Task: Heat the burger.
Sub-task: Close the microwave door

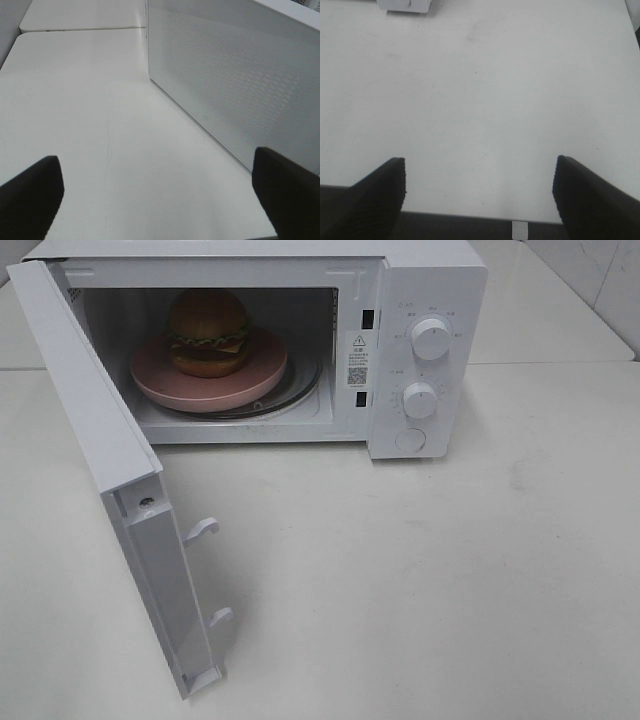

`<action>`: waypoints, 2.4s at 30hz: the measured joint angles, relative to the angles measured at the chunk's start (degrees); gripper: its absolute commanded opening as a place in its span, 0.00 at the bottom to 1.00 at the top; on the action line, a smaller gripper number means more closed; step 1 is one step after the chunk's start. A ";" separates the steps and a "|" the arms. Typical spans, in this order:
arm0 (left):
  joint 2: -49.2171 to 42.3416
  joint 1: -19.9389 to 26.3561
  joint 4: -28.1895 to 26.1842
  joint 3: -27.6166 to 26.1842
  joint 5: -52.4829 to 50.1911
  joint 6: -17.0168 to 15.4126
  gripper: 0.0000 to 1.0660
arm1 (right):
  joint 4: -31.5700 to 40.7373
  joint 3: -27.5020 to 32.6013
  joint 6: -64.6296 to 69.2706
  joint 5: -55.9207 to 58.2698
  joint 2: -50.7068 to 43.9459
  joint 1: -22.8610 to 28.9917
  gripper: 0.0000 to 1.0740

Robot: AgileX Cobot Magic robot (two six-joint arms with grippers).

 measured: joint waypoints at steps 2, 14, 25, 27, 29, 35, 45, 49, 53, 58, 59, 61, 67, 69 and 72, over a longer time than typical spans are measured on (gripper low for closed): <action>0.00 0.00 0.00 0.00 0.00 0.00 0.90 | 0.40 0.00 0.17 -0.29 -0.97 -0.52 0.70; 0.00 0.00 0.00 0.00 0.00 0.00 0.90 | 3.55 2.06 1.32 -4.24 -7.79 -4.41 0.70; 0.00 0.00 0.00 0.00 0.00 0.00 0.90 | 3.55 2.12 1.32 -4.24 -7.79 -4.41 0.70; 0.00 0.00 0.00 0.00 0.00 0.00 0.90 | 3.55 2.12 1.32 -4.24 -7.79 -4.41 0.70; 0.00 0.00 0.00 0.00 0.00 0.00 0.90 | 3.55 2.12 1.32 -4.24 -7.79 -4.41 0.70; 0.00 0.00 0.00 0.00 0.00 0.00 0.90 | 3.55 2.12 1.32 -4.24 -7.79 -4.41 0.70; 0.00 0.00 0.00 0.00 0.00 0.00 0.90 | 3.55 2.12 1.32 -4.24 -7.79 -4.41 0.70; 0.00 0.00 0.00 0.00 0.00 0.00 0.90 | 3.55 2.12 1.32 -4.24 -7.79 -4.41 0.70; 0.00 0.00 0.00 0.00 0.00 0.00 0.90 | 3.55 2.12 1.32 -4.24 -7.79 -4.41 0.70; 0.00 0.00 0.00 0.00 0.00 0.00 0.90 | 3.55 2.12 1.32 -4.24 -7.79 -4.41 0.70; 0.00 0.00 0.00 0.00 0.00 0.00 0.90 | 3.55 2.12 1.32 -4.24 -7.79 -4.41 0.70; 0.00 0.00 0.00 0.00 0.00 0.00 0.90 | 3.55 2.12 1.32 -4.24 -7.79 -4.41 0.70; 0.00 0.00 0.00 0.00 0.00 0.00 0.90 | 3.55 2.12 1.32 -4.24 -7.79 -4.41 0.70; 0.00 0.00 0.00 0.00 0.00 0.00 0.90 | 3.55 2.12 1.32 -4.24 -7.79 -4.41 0.70; 0.00 0.00 0.00 0.00 0.00 0.00 0.90 | 3.55 2.12 1.32 -4.24 -7.79 -4.41 0.70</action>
